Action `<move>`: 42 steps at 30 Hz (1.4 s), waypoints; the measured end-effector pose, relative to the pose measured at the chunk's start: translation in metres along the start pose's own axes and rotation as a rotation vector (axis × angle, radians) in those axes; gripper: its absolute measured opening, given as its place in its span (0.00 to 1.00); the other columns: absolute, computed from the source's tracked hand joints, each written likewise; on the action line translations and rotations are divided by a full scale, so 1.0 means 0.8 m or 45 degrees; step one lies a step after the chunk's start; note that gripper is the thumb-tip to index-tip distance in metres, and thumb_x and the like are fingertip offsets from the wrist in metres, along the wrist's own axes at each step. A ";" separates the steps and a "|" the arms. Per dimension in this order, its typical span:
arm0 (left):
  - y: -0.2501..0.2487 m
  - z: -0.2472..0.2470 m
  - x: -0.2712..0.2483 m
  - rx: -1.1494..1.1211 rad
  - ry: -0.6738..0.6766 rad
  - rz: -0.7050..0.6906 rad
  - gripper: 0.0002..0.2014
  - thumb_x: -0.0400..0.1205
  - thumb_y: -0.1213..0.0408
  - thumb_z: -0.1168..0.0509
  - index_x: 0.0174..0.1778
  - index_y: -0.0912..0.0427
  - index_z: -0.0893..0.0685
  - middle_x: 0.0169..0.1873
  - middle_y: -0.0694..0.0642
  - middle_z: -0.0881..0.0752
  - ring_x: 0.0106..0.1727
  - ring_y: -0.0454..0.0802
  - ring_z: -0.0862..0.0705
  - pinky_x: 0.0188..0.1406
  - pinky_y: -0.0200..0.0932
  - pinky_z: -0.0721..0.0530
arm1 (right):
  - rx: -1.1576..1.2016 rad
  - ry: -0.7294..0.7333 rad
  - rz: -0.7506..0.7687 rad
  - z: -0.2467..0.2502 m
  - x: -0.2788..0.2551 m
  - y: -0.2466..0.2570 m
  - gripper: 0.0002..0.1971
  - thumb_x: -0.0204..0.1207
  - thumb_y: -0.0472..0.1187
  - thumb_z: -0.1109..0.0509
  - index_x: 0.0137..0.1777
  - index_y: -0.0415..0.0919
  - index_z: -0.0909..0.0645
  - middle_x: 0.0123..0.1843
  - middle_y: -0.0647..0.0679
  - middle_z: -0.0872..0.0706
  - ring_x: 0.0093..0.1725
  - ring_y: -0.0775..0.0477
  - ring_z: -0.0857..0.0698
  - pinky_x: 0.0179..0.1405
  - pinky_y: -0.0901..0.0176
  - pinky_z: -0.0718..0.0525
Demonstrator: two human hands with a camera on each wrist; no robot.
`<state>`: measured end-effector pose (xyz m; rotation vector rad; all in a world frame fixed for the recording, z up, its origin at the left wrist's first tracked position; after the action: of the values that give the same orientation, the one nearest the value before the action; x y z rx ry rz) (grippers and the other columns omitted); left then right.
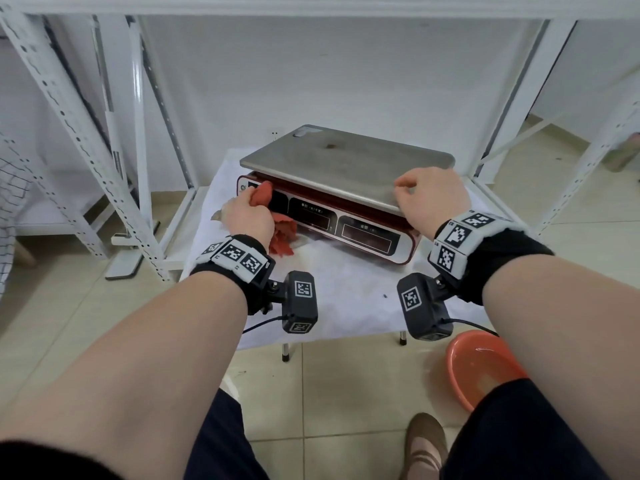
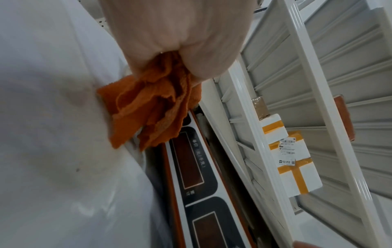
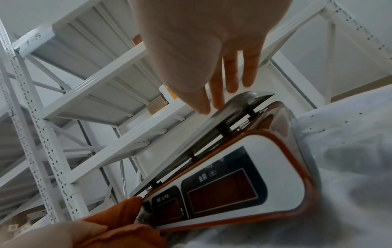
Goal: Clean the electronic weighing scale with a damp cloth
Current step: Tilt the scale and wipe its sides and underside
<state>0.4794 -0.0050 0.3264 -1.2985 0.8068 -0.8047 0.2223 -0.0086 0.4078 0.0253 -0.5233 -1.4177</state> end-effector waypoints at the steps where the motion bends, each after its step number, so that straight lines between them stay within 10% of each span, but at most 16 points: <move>1: 0.009 -0.006 0.013 0.091 -0.042 -0.056 0.16 0.76 0.57 0.47 0.54 0.48 0.18 0.41 0.64 0.11 0.43 0.70 0.13 0.39 0.63 0.13 | -0.001 0.004 -0.021 -0.002 0.001 -0.005 0.15 0.81 0.43 0.42 0.59 0.48 0.15 0.61 0.47 0.13 0.64 0.39 0.21 0.64 0.51 0.23; 4: -0.011 -0.024 -0.005 0.336 -0.010 -0.115 0.27 0.73 0.62 0.47 0.71 0.51 0.25 0.58 0.54 0.19 0.56 0.55 0.19 0.62 0.46 0.21 | -0.021 0.031 -0.046 -0.009 0.001 -0.013 0.16 0.79 0.44 0.43 0.56 0.49 0.14 0.57 0.46 0.12 0.61 0.37 0.20 0.61 0.50 0.21; 6: -0.018 -0.035 -0.018 0.356 0.045 -0.085 0.29 0.80 0.70 0.47 0.80 0.54 0.36 0.59 0.55 0.24 0.54 0.52 0.21 0.50 0.31 0.26 | -0.026 0.038 -0.048 -0.011 0.001 -0.015 0.16 0.79 0.43 0.43 0.55 0.50 0.13 0.56 0.46 0.12 0.60 0.36 0.19 0.59 0.49 0.19; 10: -0.008 -0.049 -0.031 0.235 0.031 -0.070 0.34 0.75 0.72 0.46 0.80 0.49 0.36 0.66 0.55 0.21 0.51 0.64 0.15 0.31 0.37 0.16 | 0.036 0.034 -0.071 -0.009 0.002 -0.020 0.16 0.78 0.42 0.43 0.53 0.51 0.12 0.56 0.48 0.12 0.61 0.38 0.20 0.58 0.47 0.18; 13: 0.004 -0.069 -0.051 0.246 0.093 -0.205 0.31 0.69 0.64 0.49 0.72 0.51 0.24 0.60 0.66 0.18 0.56 0.72 0.16 0.49 0.64 0.16 | 0.045 0.013 -0.094 -0.009 0.001 -0.022 0.16 0.77 0.42 0.43 0.51 0.51 0.12 0.54 0.48 0.11 0.60 0.39 0.20 0.54 0.47 0.16; 16: 0.012 -0.080 -0.071 0.364 0.226 -0.327 0.23 0.78 0.73 0.45 0.67 0.54 0.19 0.60 0.61 0.21 0.62 0.63 0.20 0.64 0.58 0.21 | 0.051 0.001 -0.107 -0.010 0.000 -0.021 0.16 0.77 0.43 0.43 0.50 0.51 0.12 0.53 0.49 0.11 0.59 0.39 0.19 0.54 0.46 0.16; 24: -0.007 -0.053 -0.041 0.218 0.096 -0.275 0.30 0.79 0.81 0.50 0.78 0.56 0.31 0.56 0.52 0.21 0.31 0.36 0.15 0.22 0.21 0.23 | 0.110 0.038 -0.087 -0.011 -0.005 -0.020 0.16 0.78 0.42 0.42 0.54 0.51 0.12 0.57 0.47 0.12 0.61 0.37 0.20 0.60 0.46 0.19; 27: -0.005 -0.076 -0.059 0.297 0.157 -0.336 0.32 0.75 0.79 0.49 0.77 0.55 0.29 0.62 0.60 0.23 0.52 0.54 0.15 0.49 0.42 0.13 | 0.116 0.094 -0.079 -0.010 -0.005 -0.023 0.16 0.78 0.40 0.41 0.56 0.50 0.12 0.60 0.47 0.13 0.65 0.37 0.22 0.66 0.48 0.23; 29: 0.001 -0.095 -0.075 0.395 0.190 -0.408 0.30 0.76 0.80 0.48 0.75 0.59 0.28 0.61 0.55 0.31 0.61 0.47 0.28 0.67 0.20 0.35 | 0.105 0.121 -0.051 -0.007 -0.006 -0.023 0.16 0.78 0.39 0.41 0.57 0.48 0.12 0.61 0.47 0.13 0.65 0.37 0.22 0.68 0.50 0.26; 32: 0.006 -0.114 -0.101 0.390 0.271 -0.484 0.26 0.79 0.82 0.47 0.74 0.62 0.26 0.57 0.53 0.35 0.59 0.40 0.34 0.50 0.04 0.48 | 0.127 0.134 -0.014 -0.002 -0.009 -0.020 0.16 0.79 0.37 0.41 0.57 0.43 0.13 0.63 0.47 0.14 0.67 0.41 0.22 0.71 0.57 0.31; 42: 0.000 -0.141 -0.148 0.339 0.572 -0.682 0.13 0.83 0.76 0.42 0.62 0.71 0.19 0.50 0.53 0.29 0.48 0.37 0.26 0.57 0.15 0.34 | 0.491 0.162 -0.136 0.010 -0.021 -0.037 0.13 0.76 0.36 0.34 0.57 0.46 0.12 0.58 0.51 0.12 0.62 0.53 0.17 0.59 0.69 0.26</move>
<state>0.3230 0.0419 0.3227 -1.1146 0.6691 -1.6173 0.1908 0.0045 0.3993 0.4554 -0.6902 -1.3893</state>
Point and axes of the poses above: each hand's wrist, its own x-axis towards the middle knuckle, its own z-axis out of the back of the hand, y = z × x, the point moved 4 cm from there along x, towards the middle knuckle
